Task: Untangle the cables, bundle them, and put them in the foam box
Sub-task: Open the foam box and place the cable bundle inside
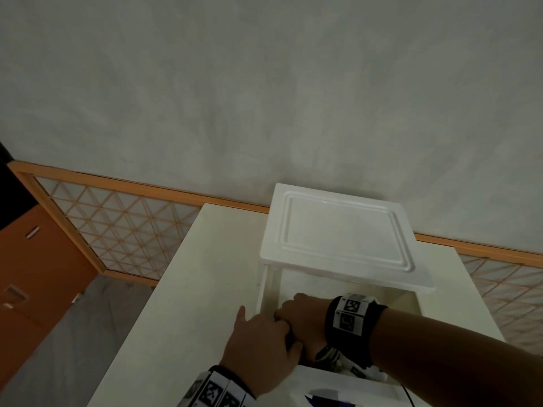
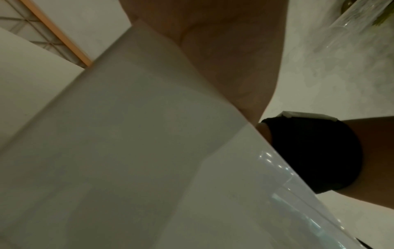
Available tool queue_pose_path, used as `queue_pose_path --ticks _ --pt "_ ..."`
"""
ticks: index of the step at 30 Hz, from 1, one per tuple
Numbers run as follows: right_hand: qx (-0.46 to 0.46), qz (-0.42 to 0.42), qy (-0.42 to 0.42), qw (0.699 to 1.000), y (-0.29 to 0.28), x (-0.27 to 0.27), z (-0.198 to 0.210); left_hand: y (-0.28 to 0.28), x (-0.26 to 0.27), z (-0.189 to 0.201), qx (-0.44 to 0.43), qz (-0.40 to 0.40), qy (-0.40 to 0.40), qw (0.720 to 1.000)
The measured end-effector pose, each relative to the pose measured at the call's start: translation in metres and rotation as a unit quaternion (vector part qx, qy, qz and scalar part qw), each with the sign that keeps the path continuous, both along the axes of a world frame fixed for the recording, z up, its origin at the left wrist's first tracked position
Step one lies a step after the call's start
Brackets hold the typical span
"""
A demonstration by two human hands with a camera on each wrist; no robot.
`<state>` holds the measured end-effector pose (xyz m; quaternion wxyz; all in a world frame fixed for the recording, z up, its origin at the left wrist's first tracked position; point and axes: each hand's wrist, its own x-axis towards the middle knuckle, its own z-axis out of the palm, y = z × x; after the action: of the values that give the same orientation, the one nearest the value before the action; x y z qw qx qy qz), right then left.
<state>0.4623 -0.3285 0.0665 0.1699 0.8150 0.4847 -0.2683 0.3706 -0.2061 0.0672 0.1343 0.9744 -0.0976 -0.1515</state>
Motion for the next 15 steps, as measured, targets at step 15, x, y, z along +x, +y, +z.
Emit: queue_pose_path --ticks 15 --pt "0.125 -0.213 -0.007 0.969 -0.046 0.000 0.108 0.013 -0.013 0.002 -0.250 0.066 -0.120 0.959"
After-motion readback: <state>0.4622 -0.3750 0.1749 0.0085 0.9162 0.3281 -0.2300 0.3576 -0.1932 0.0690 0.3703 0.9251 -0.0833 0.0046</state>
